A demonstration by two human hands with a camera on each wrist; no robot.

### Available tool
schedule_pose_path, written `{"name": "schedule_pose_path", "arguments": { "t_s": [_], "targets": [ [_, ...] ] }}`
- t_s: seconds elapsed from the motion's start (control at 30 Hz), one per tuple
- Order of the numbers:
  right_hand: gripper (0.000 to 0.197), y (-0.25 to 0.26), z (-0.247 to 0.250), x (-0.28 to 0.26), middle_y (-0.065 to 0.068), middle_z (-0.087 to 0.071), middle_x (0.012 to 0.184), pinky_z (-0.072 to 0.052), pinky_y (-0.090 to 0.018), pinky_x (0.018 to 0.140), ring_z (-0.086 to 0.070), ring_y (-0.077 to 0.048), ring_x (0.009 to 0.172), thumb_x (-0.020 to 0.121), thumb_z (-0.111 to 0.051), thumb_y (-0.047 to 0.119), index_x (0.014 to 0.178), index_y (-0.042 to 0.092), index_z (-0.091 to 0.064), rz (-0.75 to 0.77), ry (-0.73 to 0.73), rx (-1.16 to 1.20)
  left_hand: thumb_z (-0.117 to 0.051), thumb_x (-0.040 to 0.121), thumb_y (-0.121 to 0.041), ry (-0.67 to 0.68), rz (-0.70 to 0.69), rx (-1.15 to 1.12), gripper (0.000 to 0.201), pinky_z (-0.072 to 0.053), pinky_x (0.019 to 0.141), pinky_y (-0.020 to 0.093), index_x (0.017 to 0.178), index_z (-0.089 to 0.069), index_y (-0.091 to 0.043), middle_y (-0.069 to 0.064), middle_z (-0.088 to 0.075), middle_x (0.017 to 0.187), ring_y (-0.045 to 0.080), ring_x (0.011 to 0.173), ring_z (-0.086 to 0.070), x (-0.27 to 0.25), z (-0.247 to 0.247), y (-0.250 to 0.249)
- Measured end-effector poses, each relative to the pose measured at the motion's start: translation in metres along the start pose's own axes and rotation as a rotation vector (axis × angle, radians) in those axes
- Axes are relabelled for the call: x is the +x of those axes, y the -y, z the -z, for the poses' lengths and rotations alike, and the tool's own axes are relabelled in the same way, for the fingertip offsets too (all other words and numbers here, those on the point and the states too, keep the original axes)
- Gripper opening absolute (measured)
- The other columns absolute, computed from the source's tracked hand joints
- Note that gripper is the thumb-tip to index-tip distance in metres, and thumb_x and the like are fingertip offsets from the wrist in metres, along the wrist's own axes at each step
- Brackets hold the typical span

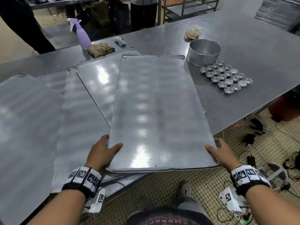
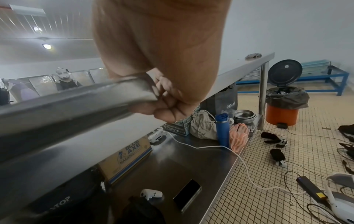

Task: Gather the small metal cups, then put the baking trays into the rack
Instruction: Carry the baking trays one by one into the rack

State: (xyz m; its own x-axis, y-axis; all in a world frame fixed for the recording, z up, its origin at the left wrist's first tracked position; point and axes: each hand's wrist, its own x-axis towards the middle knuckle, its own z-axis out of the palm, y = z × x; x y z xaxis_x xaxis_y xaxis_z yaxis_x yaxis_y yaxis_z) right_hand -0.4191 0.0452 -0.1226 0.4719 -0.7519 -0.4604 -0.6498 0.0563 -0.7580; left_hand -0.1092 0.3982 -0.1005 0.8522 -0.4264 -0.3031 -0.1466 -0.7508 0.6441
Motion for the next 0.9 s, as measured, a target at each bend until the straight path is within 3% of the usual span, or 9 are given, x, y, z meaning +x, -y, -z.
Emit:
{"name": "schedule_pose_path", "arguments": {
  "t_s": [0.1,0.2,0.33,0.53,0.7,0.8,0.9],
  "targets": [
    [0.043,-0.004,0.007,0.007,-0.005,-0.069,0.108,-0.060,-0.051,0.079,-0.071,-0.026,0.091,0.085,-0.077,0.032,0.119,0.018,-0.054,-0.007,0.002,-0.013,-0.072,0.080,-0.062,0.016,0.003,0.077,0.069,-0.052,0.088,0.038,0.135,-0.053,-0.025,0.002,-0.069,0.121,0.025,0.107,-0.064,-0.002,0.000,0.000],
    [0.040,0.000,0.012,0.012,-0.004,-0.070,0.105,-0.057,-0.041,0.075,-0.070,-0.024,0.090,0.086,-0.074,0.040,0.115,0.019,-0.057,0.030,0.010,-0.055,-0.069,0.083,-0.062,-0.003,0.004,0.158,0.067,-0.051,0.087,0.037,0.136,-0.055,-0.024,0.005,-0.070,0.121,0.027,0.109,-0.064,-0.006,0.000,0.000],
    [0.048,0.012,0.016,0.029,-0.001,-0.064,0.110,-0.051,-0.043,0.089,-0.063,-0.024,0.100,0.089,-0.064,0.055,0.123,0.022,-0.053,0.074,-0.020,-0.125,-0.066,0.086,-0.060,-0.061,0.031,0.194,0.058,-0.048,0.084,0.036,0.131,-0.061,-0.023,0.007,-0.072,0.109,0.027,0.104,-0.065,-0.002,0.001,-0.005],
    [0.039,0.033,0.013,0.057,-0.005,-0.061,0.113,-0.039,-0.033,0.082,-0.056,-0.023,0.099,0.097,-0.055,0.044,0.125,0.016,-0.052,0.095,0.008,-0.191,-0.067,0.090,-0.050,-0.093,0.085,0.104,0.062,-0.048,0.096,0.040,0.137,-0.056,-0.013,0.012,-0.066,0.128,0.032,0.116,-0.061,0.017,-0.012,-0.032],
    [0.039,0.016,0.016,0.077,-0.001,-0.062,0.122,-0.047,-0.033,0.086,-0.060,-0.019,0.105,0.098,-0.057,0.042,0.129,0.019,-0.051,0.148,0.106,-0.131,-0.072,0.086,-0.048,-0.078,0.151,0.028,0.051,-0.051,0.085,0.038,0.125,-0.060,-0.018,0.006,-0.071,0.114,0.028,0.101,-0.066,0.025,-0.019,-0.039],
    [0.037,0.016,0.025,0.078,0.001,-0.060,0.118,-0.043,-0.030,0.085,-0.058,-0.018,0.105,0.100,-0.055,0.037,0.130,0.015,-0.052,0.182,0.090,-0.072,-0.073,0.086,-0.048,-0.058,0.165,0.015,0.046,-0.048,0.077,0.035,0.119,-0.057,-0.020,0.001,-0.068,0.099,0.024,0.092,-0.065,0.020,-0.019,-0.050],
    [0.034,0.014,0.042,0.087,-0.001,-0.062,0.115,-0.045,-0.029,0.083,-0.060,-0.019,0.104,0.101,-0.056,0.034,0.127,0.012,-0.054,0.242,0.046,-0.054,-0.071,0.086,-0.051,-0.047,0.158,-0.005,0.044,-0.050,0.074,0.033,0.115,-0.053,-0.024,-0.004,-0.067,0.097,0.019,0.090,-0.066,0.010,-0.029,-0.061]
  ]
}}
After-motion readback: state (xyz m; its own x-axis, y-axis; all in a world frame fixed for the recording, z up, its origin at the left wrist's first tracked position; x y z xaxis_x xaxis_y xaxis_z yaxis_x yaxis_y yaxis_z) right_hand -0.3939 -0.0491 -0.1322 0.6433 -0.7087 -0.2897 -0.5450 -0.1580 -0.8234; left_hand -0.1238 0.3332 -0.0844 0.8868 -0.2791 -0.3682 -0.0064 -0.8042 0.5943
